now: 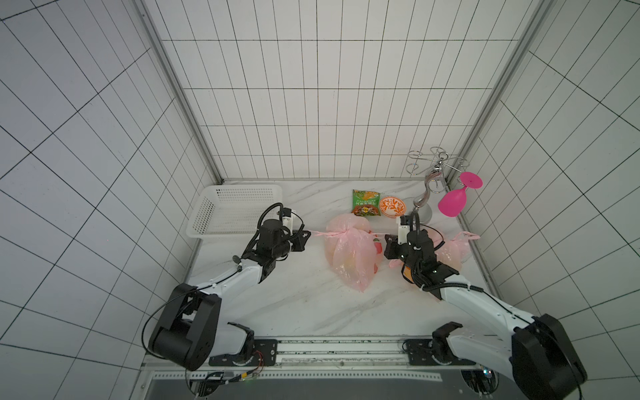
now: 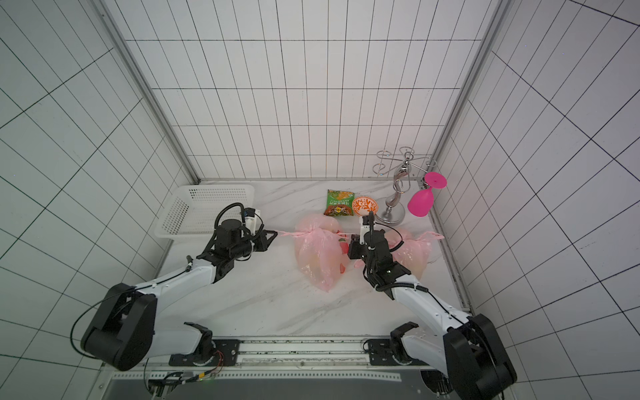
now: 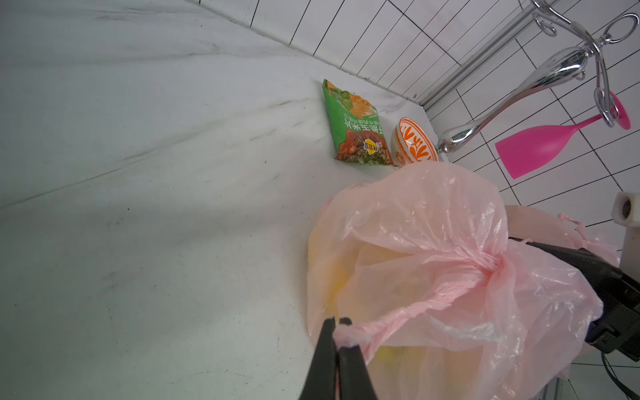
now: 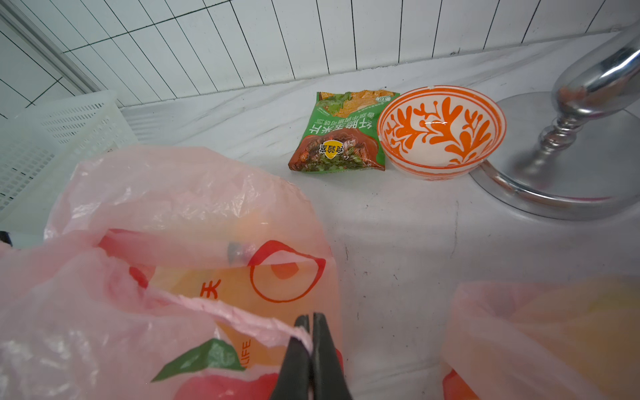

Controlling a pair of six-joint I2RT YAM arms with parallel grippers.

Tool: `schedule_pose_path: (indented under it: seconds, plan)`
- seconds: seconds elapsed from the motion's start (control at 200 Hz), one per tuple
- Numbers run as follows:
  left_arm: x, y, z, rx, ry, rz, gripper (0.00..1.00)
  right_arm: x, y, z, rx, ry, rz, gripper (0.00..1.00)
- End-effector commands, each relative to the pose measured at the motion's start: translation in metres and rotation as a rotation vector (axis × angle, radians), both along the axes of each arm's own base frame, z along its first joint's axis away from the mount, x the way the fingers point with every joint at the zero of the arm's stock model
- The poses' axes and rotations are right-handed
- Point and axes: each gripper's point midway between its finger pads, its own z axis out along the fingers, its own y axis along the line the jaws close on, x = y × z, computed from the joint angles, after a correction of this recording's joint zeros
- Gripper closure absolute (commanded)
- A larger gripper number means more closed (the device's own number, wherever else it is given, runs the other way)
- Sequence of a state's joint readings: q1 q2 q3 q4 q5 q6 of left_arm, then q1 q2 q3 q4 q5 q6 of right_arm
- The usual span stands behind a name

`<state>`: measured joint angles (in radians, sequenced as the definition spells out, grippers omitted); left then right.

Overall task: Place the banana into a plastic bag & tie a knot
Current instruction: Place the plastic bag at the center of the board, then reset both arms

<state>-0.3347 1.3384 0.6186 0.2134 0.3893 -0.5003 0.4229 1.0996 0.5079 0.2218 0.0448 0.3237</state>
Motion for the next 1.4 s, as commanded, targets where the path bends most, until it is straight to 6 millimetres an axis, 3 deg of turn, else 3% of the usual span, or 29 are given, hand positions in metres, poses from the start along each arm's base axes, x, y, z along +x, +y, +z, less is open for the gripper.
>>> schedule_pose_path:
  seconds: [0.0, 0.105, 0.225, 0.255, 0.275, 0.285, 0.36, 0.505, 0.575, 0.64, 0.755, 0.825, 0.89, 0.964, 1.134, 1.229, 1.299, 1.394]
  plan:
    - [0.015, 0.014, 0.028, 0.005, -0.073, 0.063, 0.78, -0.002, -0.018, 0.012, -0.026, -0.016, -0.045, 0.79]
    - [0.014, 0.025, 0.046, 0.065, -0.104, 0.099, 0.59, -0.01, -0.021, 0.037, -0.01, -0.062, -0.029, 0.48]
    - [0.016, 0.064, 0.054, 0.183, -0.127, 0.28, 0.41, -0.017, -0.045, 0.054, -0.02, -0.084, -0.109, 0.33]
    - [0.017, 0.074, 0.056, 0.21, -0.14, 0.33, 0.25, -0.019, -0.053, 0.056, -0.027, -0.088, -0.135, 0.3]
    - [0.016, 0.081, 0.056, 0.227, -0.149, 0.363, 0.06, -0.02, -0.058, 0.059, -0.03, -0.094, -0.155, 0.29]
    - [0.017, 0.085, 0.056, 0.236, -0.152, 0.382, 0.03, -0.02, -0.06, 0.06, -0.033, -0.098, -0.165, 0.28]
    - [0.015, 0.106, 0.06, 0.267, -0.196, 0.489, 0.02, -0.021, -0.076, 0.064, -0.038, -0.116, -0.23, 0.23]
    - [0.015, 0.119, 0.063, 0.307, -0.257, 0.544, 0.02, -0.014, -0.086, 0.071, -0.04, -0.139, -0.277, 0.22]
    - [0.015, 0.103, 0.066, 0.289, -0.283, 0.45, 0.02, -0.008, -0.084, 0.076, -0.031, -0.153, -0.269, 0.22]
    - [0.005, 0.062, 0.068, 0.22, -0.308, 0.215, 0.03, -0.004, -0.076, 0.077, -0.015, -0.149, -0.238, 0.23]
    - [-0.042, 0.0, 0.08, -0.064, -0.296, -0.123, 0.03, -0.002, -0.061, 0.078, 0.025, -0.143, -0.165, 0.24]
    - [-0.074, -0.018, 0.081, -0.113, -0.306, -0.214, 0.03, -0.004, -0.058, 0.077, 0.04, -0.14, -0.15, 0.24]
    - [-0.094, -0.018, 0.077, -0.054, -0.322, -0.209, 0.03, -0.005, -0.058, 0.076, 0.039, -0.144, -0.146, 0.24]
    - [-0.089, 0.011, 0.072, 0.019, -0.342, -0.021, 0.02, -0.006, -0.059, 0.076, 0.023, -0.151, -0.149, 0.24]
    - [-0.054, 0.118, 0.085, 0.259, -0.482, 0.584, 0.02, 0.001, -0.076, 0.074, -0.072, -0.232, -0.214, 0.19]
    - [-0.031, 0.135, 0.084, 0.457, -0.495, 0.66, 0.02, 0.014, -0.089, 0.059, -0.176, -0.208, -0.279, 0.16]
    - [-0.01, 0.156, 0.068, 0.53, -0.414, 0.744, 0.02, 0.023, -0.097, 0.044, -0.231, -0.2, -0.311, 0.15]
    - [0.011, 0.169, 0.045, 0.63, -0.375, 0.739, 0.03, 0.029, -0.106, 0.032, -0.282, -0.242, -0.349, 0.14]
